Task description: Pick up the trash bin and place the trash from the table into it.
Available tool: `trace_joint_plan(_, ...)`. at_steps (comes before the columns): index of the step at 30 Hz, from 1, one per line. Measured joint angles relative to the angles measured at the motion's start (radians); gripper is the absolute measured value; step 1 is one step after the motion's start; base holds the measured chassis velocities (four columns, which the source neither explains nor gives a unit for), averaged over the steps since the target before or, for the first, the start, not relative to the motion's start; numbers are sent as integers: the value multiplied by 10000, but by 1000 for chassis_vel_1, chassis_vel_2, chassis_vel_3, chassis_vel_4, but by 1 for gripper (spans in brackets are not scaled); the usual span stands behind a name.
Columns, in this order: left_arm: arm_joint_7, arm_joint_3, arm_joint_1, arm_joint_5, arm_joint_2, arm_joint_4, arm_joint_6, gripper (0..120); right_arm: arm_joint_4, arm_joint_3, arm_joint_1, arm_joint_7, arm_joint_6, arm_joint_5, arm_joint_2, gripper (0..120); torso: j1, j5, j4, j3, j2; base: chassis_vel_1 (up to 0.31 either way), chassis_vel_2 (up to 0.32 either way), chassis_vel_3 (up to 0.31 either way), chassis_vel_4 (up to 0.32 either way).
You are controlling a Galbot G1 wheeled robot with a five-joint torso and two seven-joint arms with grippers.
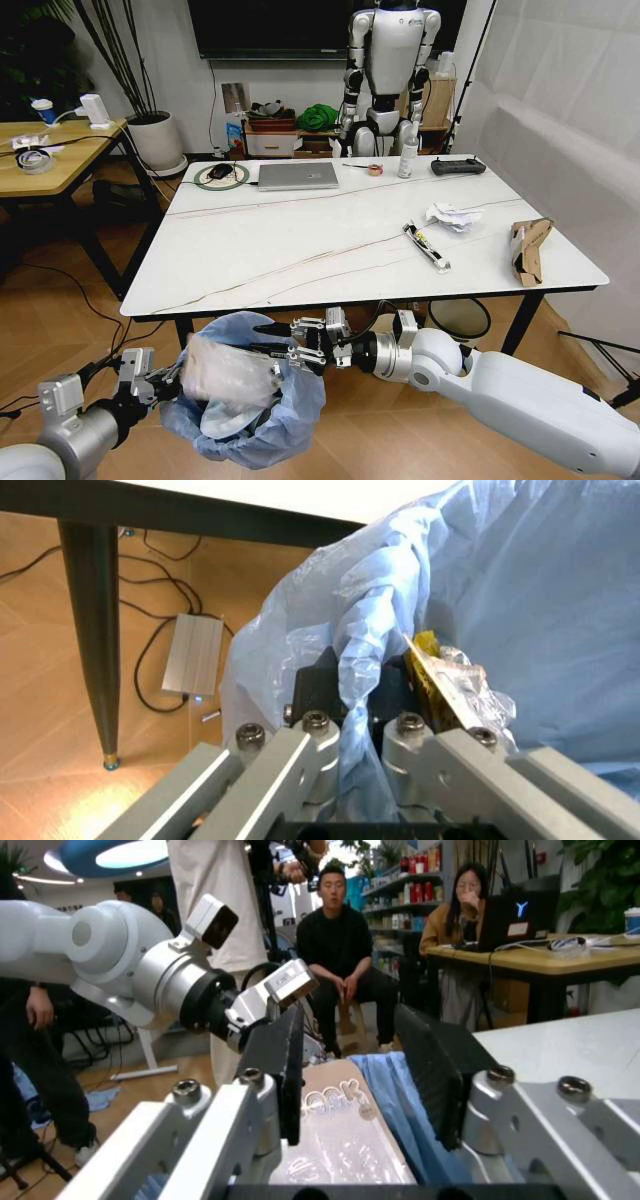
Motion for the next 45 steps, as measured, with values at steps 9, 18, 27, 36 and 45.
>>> trace_joint_plan(9, 100, 76, -42, 32, -84, -27, 2, 0, 58, 647, -2, 207, 42, 110, 49, 57, 0, 1, 0, 0, 0, 0, 0, 0, 0)
trace_joint_plan(18, 421, 265, -196, 175, -102, -222, -11, 0, -57, 3826, -872, 3432, -1172, 193, -586, 98, 0, 1, -1, 0, 0, 0, 0, 0, 0)
trace_joint_plan(27, 570, 325, -280, 366, -92, -357, -30, 0, -1103, 6317, -2275, 4460, -2360, -685, -867, 100, 0, 4, -2, 0, 0, 0, 0, 0, 0)
trace_joint_plan(36, 675, 366, -278, 618, -274, -418, -65, 0, -2887, 6605, -2176, 4252, -3583, -1844, -775, 100, 0, 2, 0, 0, 0, 0, 0, 0, 0)
trace_joint_plan(45, 851, 451, -170, 881, -499, -417, -81, 0, -4401, 6432, -1533, 3707, -4015, -2166, -423, 100, 0, 3, 2, 0, 0, 0, 0, 0, 0)
